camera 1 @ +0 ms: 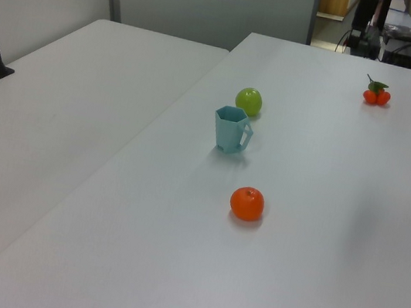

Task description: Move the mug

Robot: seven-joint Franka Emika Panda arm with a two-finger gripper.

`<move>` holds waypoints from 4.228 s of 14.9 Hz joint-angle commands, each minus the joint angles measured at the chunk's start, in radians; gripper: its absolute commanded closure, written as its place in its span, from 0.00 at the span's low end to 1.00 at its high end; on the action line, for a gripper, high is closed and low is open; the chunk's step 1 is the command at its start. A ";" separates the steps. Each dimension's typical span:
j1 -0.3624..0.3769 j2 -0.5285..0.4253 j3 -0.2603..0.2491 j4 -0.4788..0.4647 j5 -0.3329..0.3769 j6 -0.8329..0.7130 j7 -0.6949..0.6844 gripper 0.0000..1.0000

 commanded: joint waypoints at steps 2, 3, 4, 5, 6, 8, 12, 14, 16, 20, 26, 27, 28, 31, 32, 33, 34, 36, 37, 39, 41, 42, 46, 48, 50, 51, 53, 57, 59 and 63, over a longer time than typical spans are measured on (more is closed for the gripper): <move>0.021 -0.016 -0.014 -0.029 0.000 0.026 0.018 0.00; 0.021 -0.016 -0.014 -0.029 0.000 0.026 0.018 0.00; 0.021 -0.016 -0.014 -0.029 0.000 0.025 0.018 0.00; 0.021 -0.016 -0.014 -0.029 0.000 0.025 0.018 0.00; 0.021 -0.016 -0.012 -0.029 0.000 0.025 0.018 0.00; 0.021 -0.016 -0.014 -0.029 0.000 0.023 0.018 0.00; 0.021 -0.017 -0.014 -0.027 0.000 0.018 0.013 0.00; 0.020 -0.019 -0.014 -0.026 0.000 0.017 0.008 0.00; 0.018 -0.017 -0.014 -0.023 0.000 0.017 0.007 0.00; 0.014 -0.010 -0.014 -0.021 -0.002 0.020 0.018 0.00; 0.021 0.041 -0.011 0.017 -0.002 0.029 0.155 0.00; 0.032 0.052 -0.009 0.028 -0.005 0.031 0.189 0.00; 0.046 0.064 -0.009 0.029 -0.012 0.046 0.215 0.00; 0.069 0.094 -0.009 0.029 -0.050 0.133 0.333 0.00; 0.078 0.111 -0.008 0.029 -0.066 0.159 0.379 0.00; 0.087 0.125 -0.007 0.029 -0.083 0.185 0.421 0.00; 0.096 0.141 -0.007 0.029 -0.096 0.219 0.459 0.00; 0.109 0.173 -0.007 0.029 -0.113 0.285 0.517 0.00; 0.112 0.193 -0.007 0.029 -0.121 0.311 0.543 0.00; 0.127 0.231 -0.007 0.029 -0.155 0.372 0.580 0.00; 0.139 0.274 -0.007 0.029 -0.182 0.432 0.594 0.00; 0.140 0.295 -0.007 0.029 -0.192 0.457 0.596 0.00; 0.140 0.364 -0.007 0.029 -0.231 0.546 0.594 0.00; 0.140 0.397 -0.007 0.028 -0.253 0.584 0.594 0.00; 0.140 0.424 -0.007 0.028 -0.264 0.630 0.594 0.03; 0.140 0.437 -0.007 0.028 -0.271 0.650 0.594 0.03; 0.138 0.458 -0.007 0.026 -0.285 0.682 0.594 0.05; 0.136 0.496 -0.007 0.026 -0.311 0.716 0.594 0.12; 0.136 0.513 -0.007 0.025 -0.327 0.730 0.596 0.17; 0.136 0.538 -0.009 0.022 -0.353 0.736 0.596 0.22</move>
